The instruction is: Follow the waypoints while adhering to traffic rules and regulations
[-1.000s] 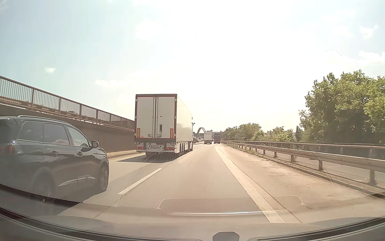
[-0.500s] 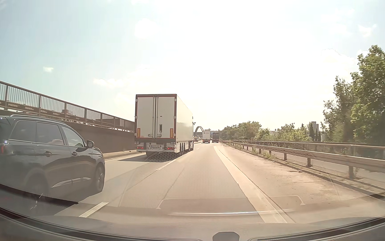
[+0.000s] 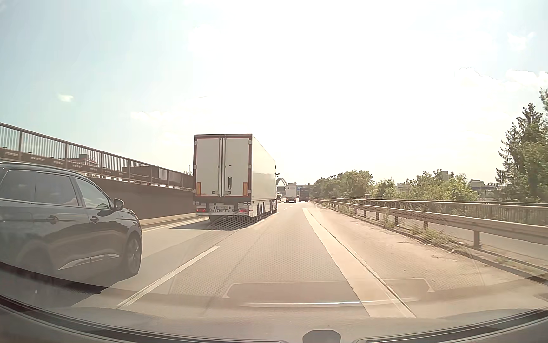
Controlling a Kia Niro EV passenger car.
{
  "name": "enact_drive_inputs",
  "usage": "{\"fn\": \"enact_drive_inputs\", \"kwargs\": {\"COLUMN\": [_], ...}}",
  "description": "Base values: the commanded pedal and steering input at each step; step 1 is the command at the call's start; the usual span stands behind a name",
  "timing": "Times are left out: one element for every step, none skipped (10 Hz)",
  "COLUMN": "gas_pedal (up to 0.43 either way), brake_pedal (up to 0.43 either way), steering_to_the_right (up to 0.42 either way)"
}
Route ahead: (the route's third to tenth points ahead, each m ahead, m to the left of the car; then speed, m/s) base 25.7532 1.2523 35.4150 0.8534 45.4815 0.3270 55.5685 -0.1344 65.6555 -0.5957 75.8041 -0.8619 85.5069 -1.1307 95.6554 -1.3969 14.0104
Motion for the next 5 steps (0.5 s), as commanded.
{"fn": "enact_drive_inputs", "kwargs": {"gas_pedal": [0.138, 0.138, 0.138, 0.13, 0.13], "brake_pedal": [0.03, 0.03, 0.03, 0.03, 0.024], "steering_to_the_right": [0.005, 0.005, 0.005, 0.007, 0.008]}}
